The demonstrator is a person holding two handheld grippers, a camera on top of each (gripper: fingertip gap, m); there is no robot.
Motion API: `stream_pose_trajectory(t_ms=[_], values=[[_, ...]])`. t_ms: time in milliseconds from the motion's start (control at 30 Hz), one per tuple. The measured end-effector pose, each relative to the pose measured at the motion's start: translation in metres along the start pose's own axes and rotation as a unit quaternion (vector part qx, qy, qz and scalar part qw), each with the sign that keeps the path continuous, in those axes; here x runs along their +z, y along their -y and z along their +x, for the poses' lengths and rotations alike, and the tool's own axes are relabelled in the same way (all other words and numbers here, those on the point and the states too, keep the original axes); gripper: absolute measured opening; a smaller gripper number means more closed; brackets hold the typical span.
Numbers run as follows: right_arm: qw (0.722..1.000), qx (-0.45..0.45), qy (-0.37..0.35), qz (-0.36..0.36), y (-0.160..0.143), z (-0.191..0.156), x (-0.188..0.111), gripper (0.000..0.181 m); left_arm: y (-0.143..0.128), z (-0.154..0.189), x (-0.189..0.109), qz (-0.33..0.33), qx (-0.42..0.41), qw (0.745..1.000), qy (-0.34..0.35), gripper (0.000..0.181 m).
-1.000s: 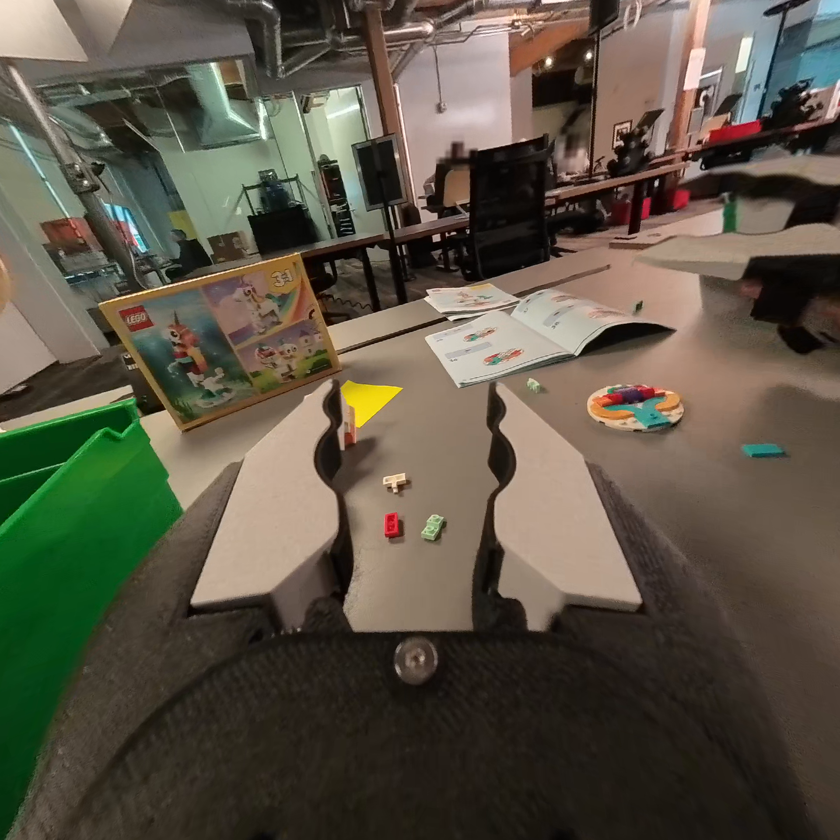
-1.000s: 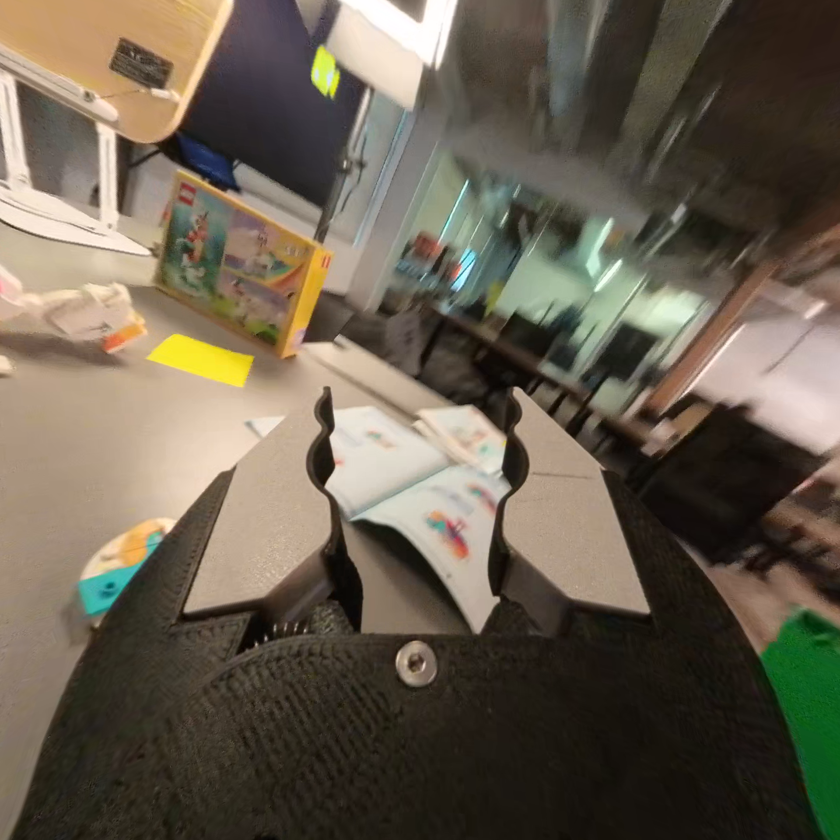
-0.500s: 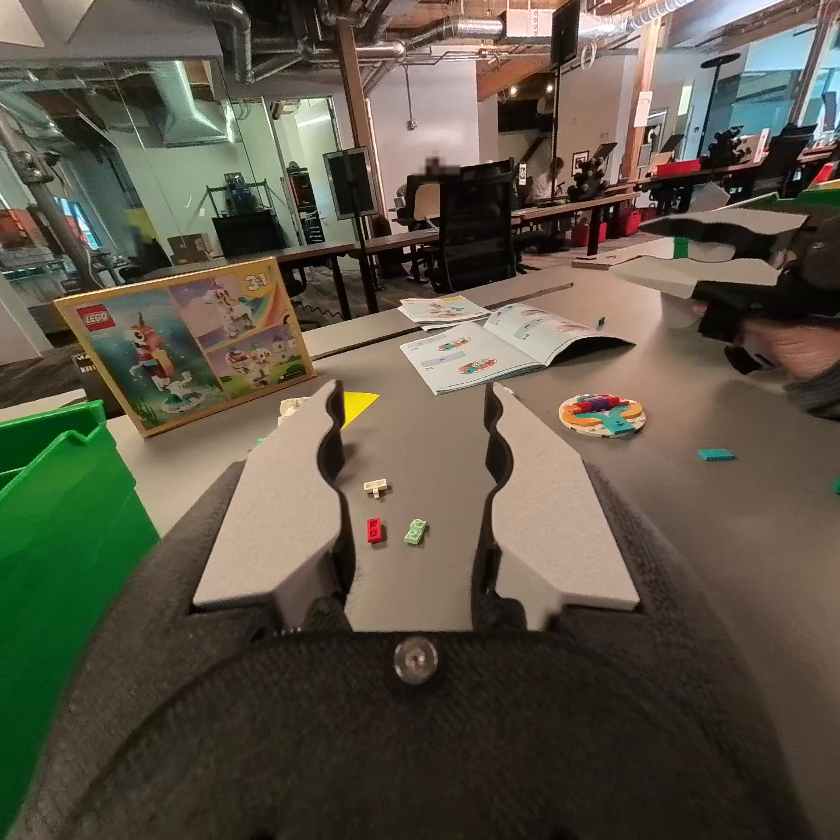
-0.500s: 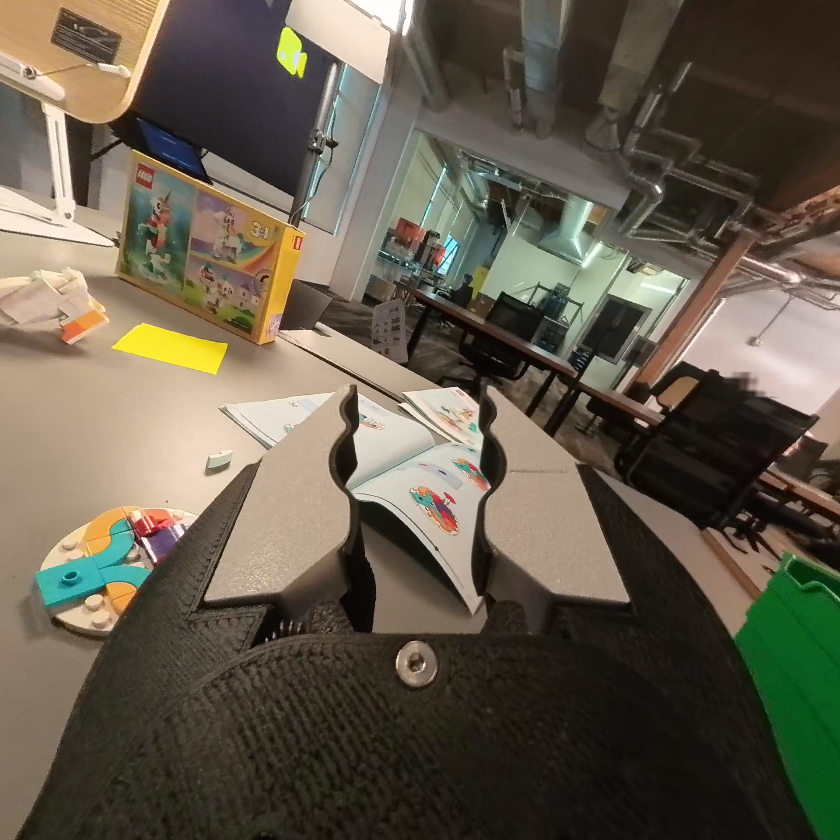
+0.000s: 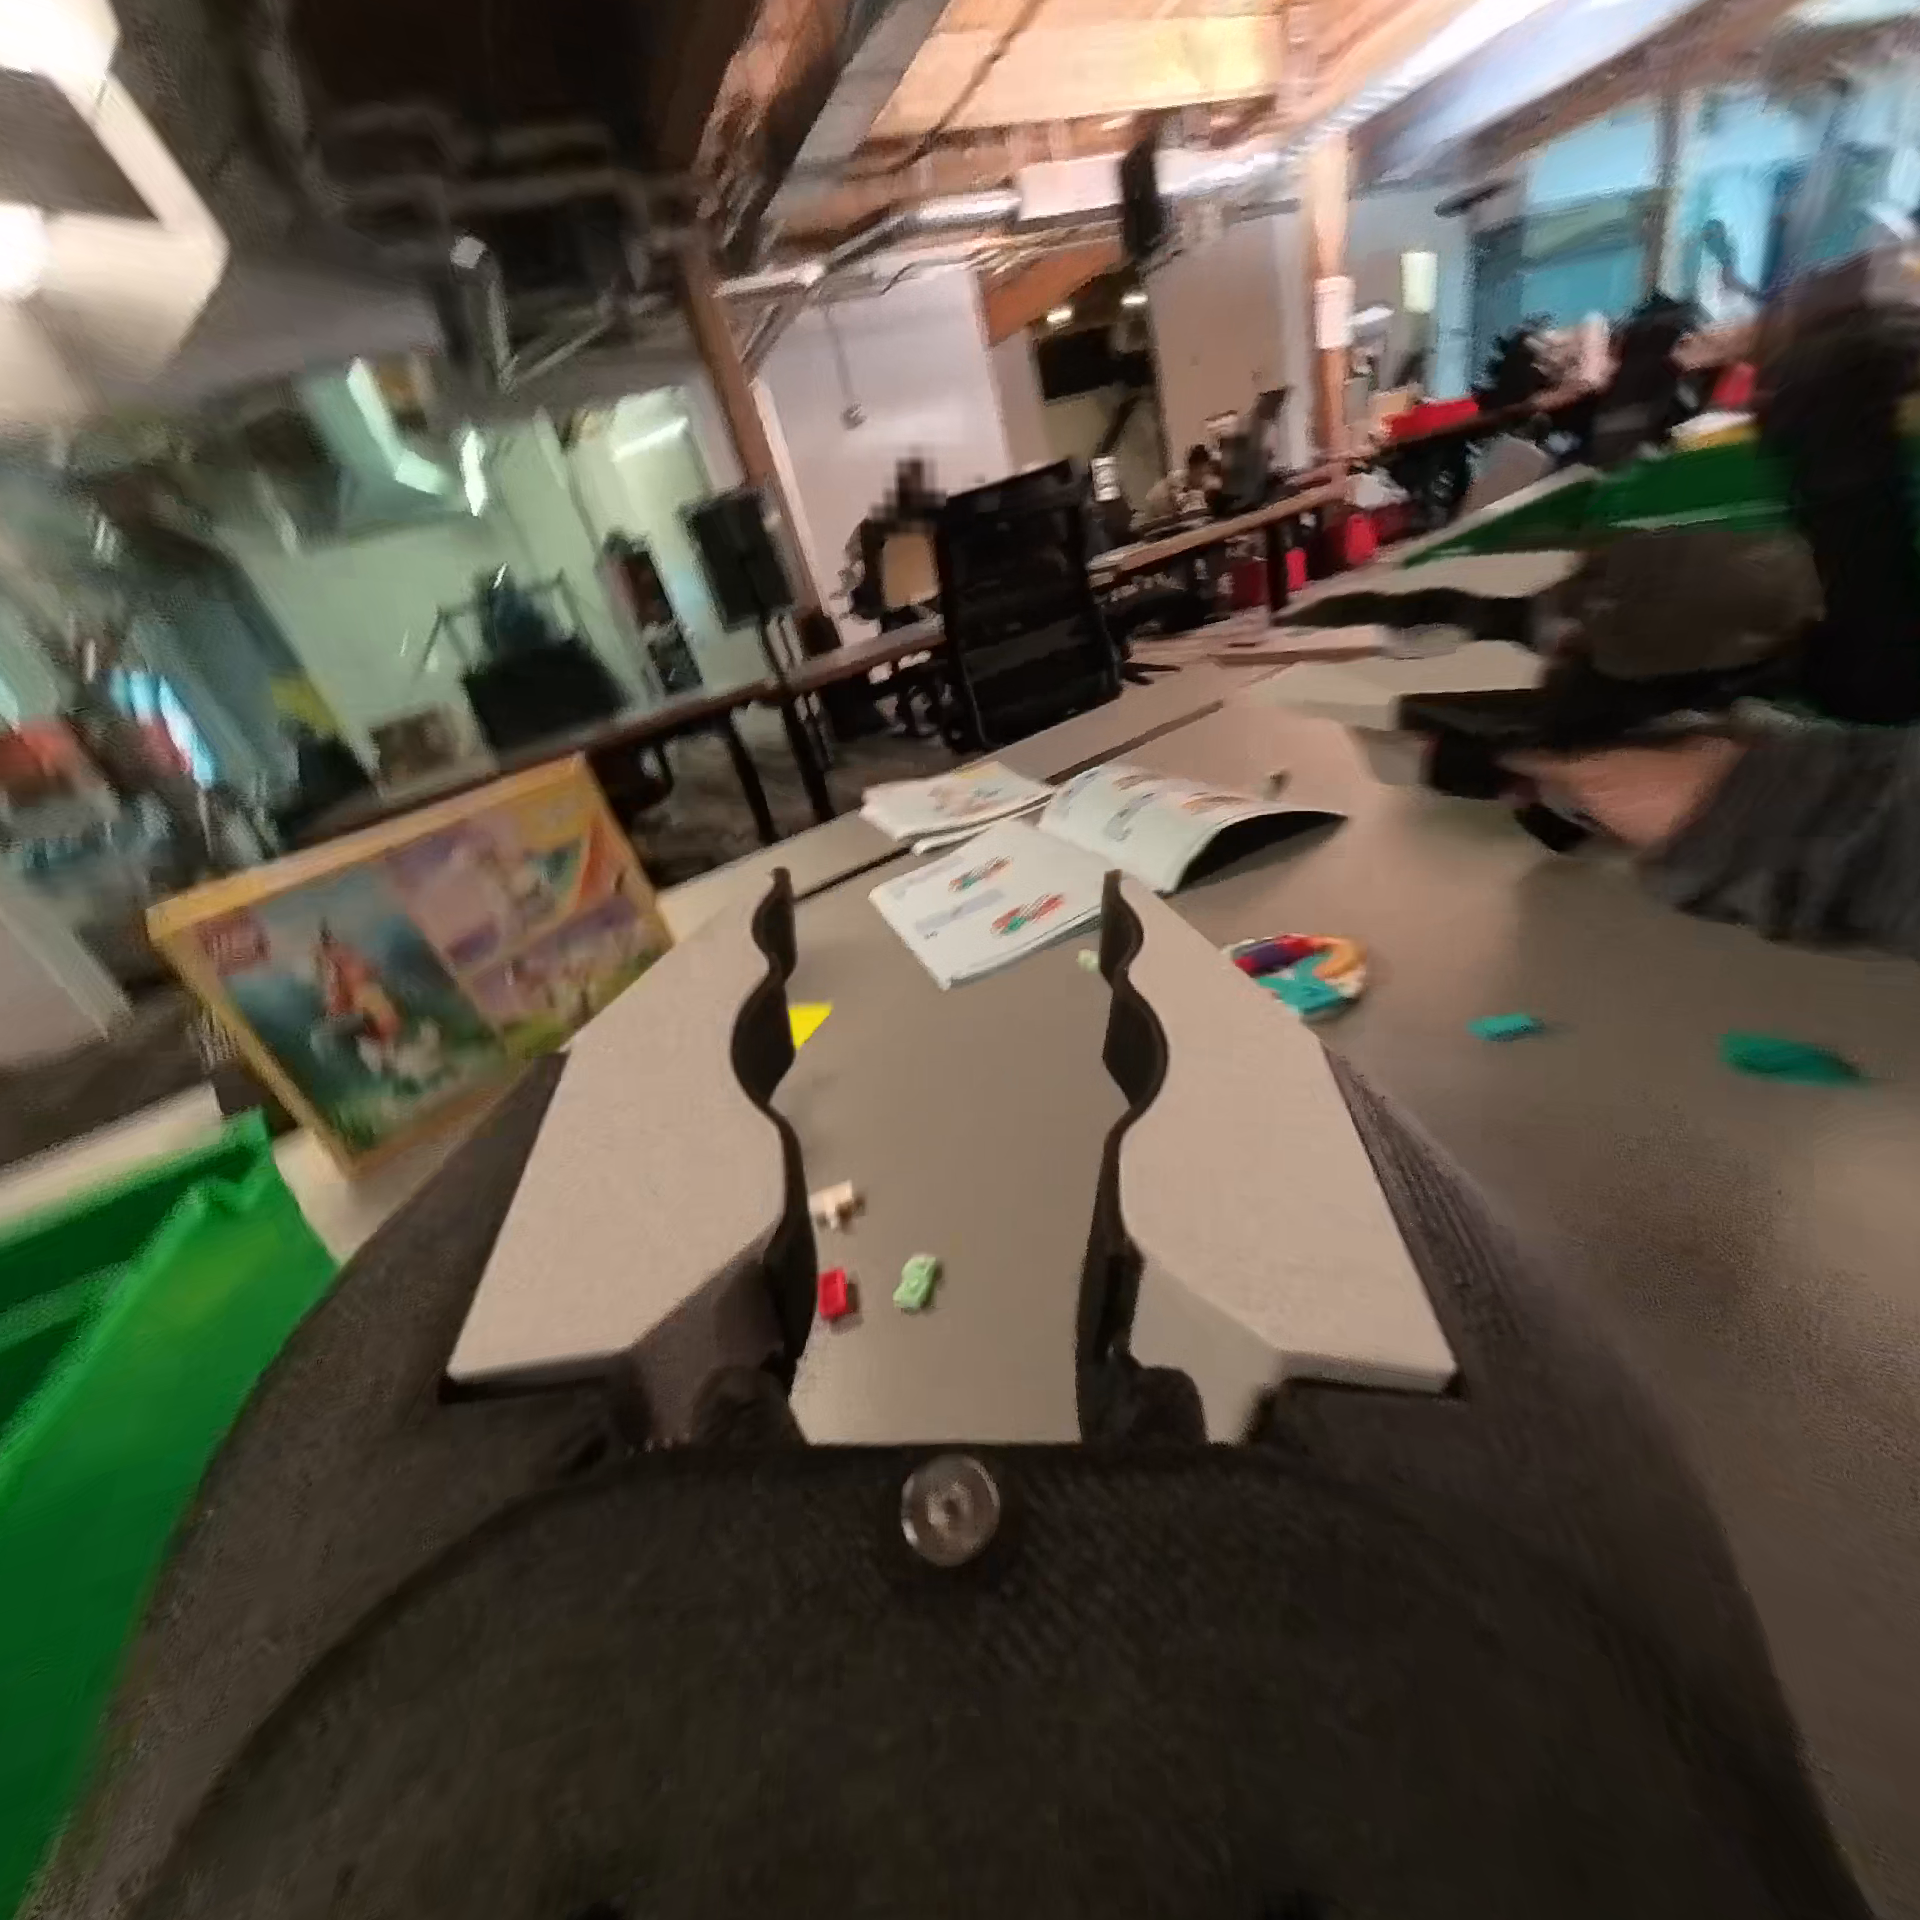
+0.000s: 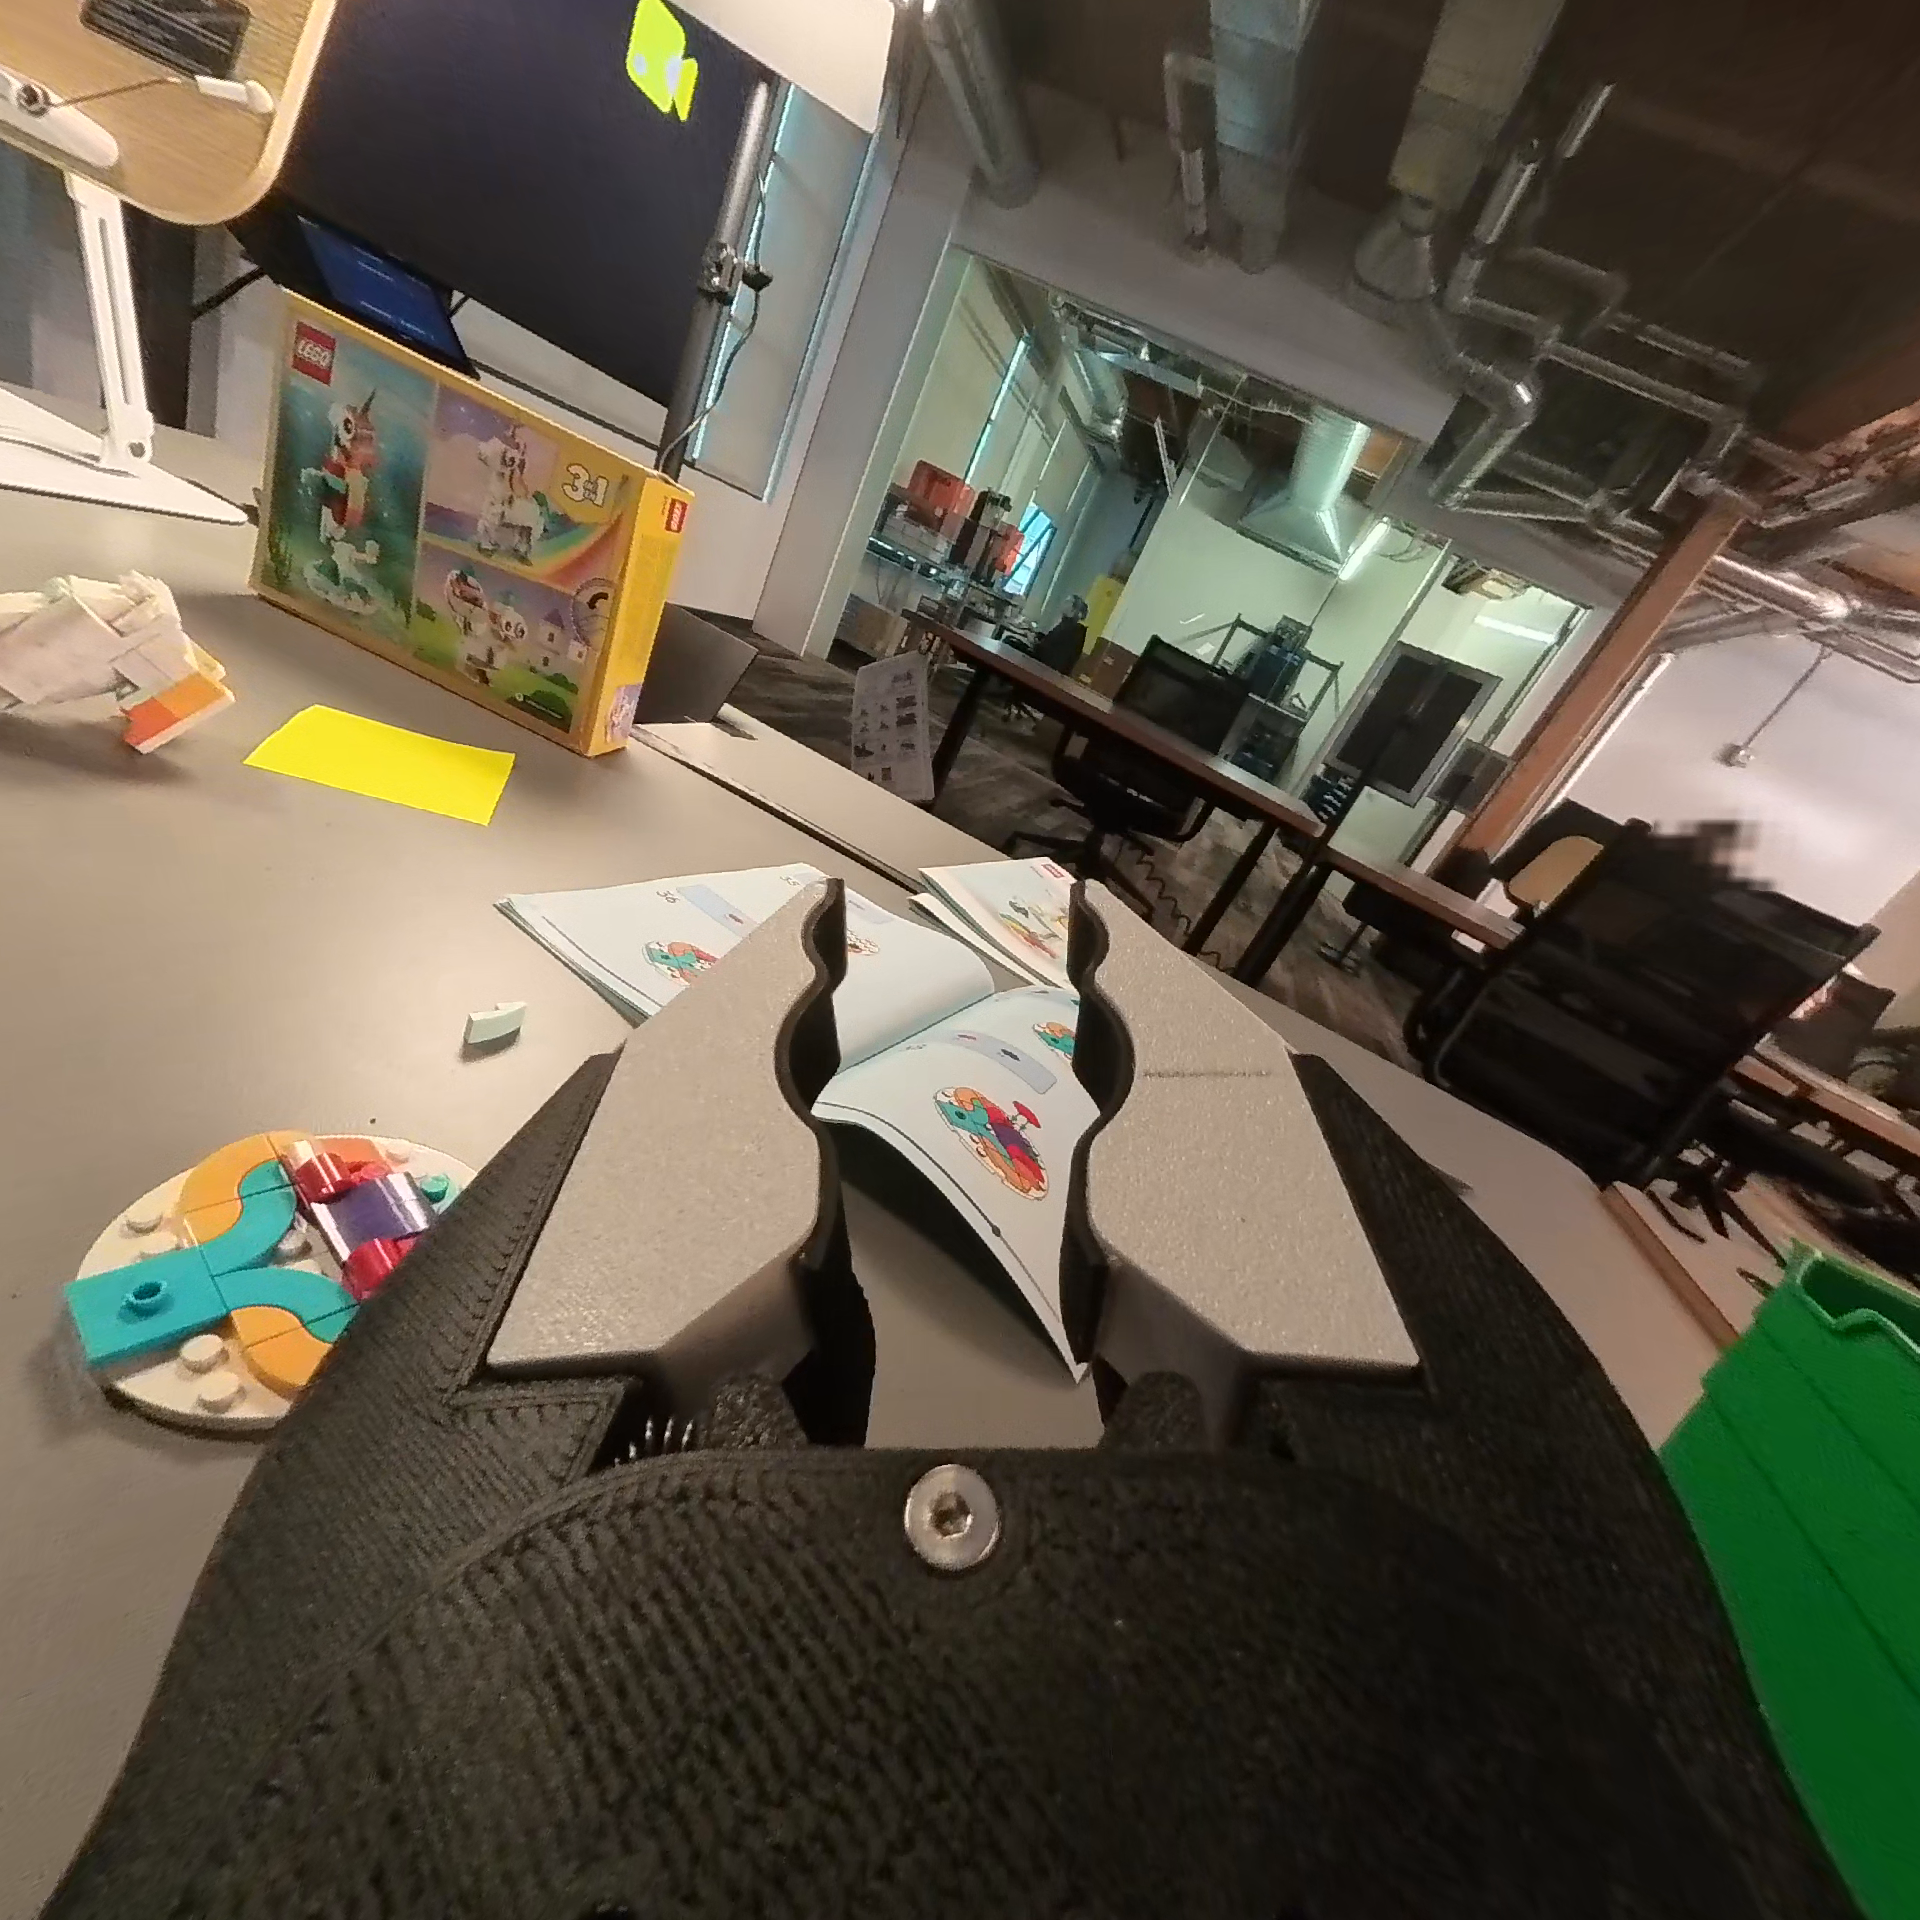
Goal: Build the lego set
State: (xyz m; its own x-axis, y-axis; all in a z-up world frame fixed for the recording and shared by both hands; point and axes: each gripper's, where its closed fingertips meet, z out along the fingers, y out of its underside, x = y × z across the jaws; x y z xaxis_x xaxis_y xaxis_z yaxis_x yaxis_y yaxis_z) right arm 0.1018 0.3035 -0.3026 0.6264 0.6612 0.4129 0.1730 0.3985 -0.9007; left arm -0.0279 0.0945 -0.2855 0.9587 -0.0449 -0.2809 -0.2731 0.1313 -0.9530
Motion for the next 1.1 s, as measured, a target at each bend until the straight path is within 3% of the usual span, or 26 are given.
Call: stream_pose_trajectory(t_ms=[67, 167, 233, 300, 400, 500, 567, 733, 900, 1100], values=[[1.0, 0.002, 0.0, 0.002, 0.0, 0.001, 0.0, 0.041, 0.035, 0.015, -0.02, 0.015, 0.07, 0.997, -0.011, 0.05], [1.0, 0.009, -0.001, 0.003, 0.001, 0.002, 0.0, 0.041, 0.091, 0.018, -0.059, 0.044, 0.164, 0.984, -0.048, 0.02], [1.0, 0.018, 0.001, 0.007, 0.001, 0.002, -0.001, 0.041, 0.095, -0.004, -0.078, -0.019, 0.216, 0.974, -0.065, 0.018], [1.0, 0.026, 0.003, 0.006, 0.001, 0.003, 0.0, 0.041, 0.075, -0.061, -0.096, -0.153, 0.221, 0.963, -0.017, 0.025], [0.999, 0.034, 0.005, 0.008, 0.002, 0.003, -0.001, 0.041, 0.02, -0.151, -0.141, -0.356, 0.156, 0.919, 0.066, 0.028], [0.999, 0.034, 0.01, 0.012, 0.003, 0.0, -0.001, 0.041, -0.043, -0.203, -0.188, -0.498, 0.048, 0.862, 0.083, 0.032], [0.999, 0.03, 0.013, 0.012, 0.004, -0.001, -0.001, 0.041, -0.077, -0.218, -0.212, -0.562, -0.011, 0.824, 0.073, 0.032], [0.999, 0.037, 0.02, 0.009, 0.003, -0.003, 0.0, 0.041, -0.119, -0.189, -0.23, -0.623, -0.241, 0.744, 0.016, 0.033], [0.999, 0.04, 0.033, -0.001, 0.001, -0.009, 0.003, 0.043, -0.145, -0.205, -0.247, -0.679, -0.19, 0.707, 0.052, 0.034], [0.999, 0.039, 0.034, -0.001, 0.001, -0.01, 0.002, 0.043, -0.161, -0.203, -0.245, -0.703, -0.163, 0.691, 0.03, 0.034]])
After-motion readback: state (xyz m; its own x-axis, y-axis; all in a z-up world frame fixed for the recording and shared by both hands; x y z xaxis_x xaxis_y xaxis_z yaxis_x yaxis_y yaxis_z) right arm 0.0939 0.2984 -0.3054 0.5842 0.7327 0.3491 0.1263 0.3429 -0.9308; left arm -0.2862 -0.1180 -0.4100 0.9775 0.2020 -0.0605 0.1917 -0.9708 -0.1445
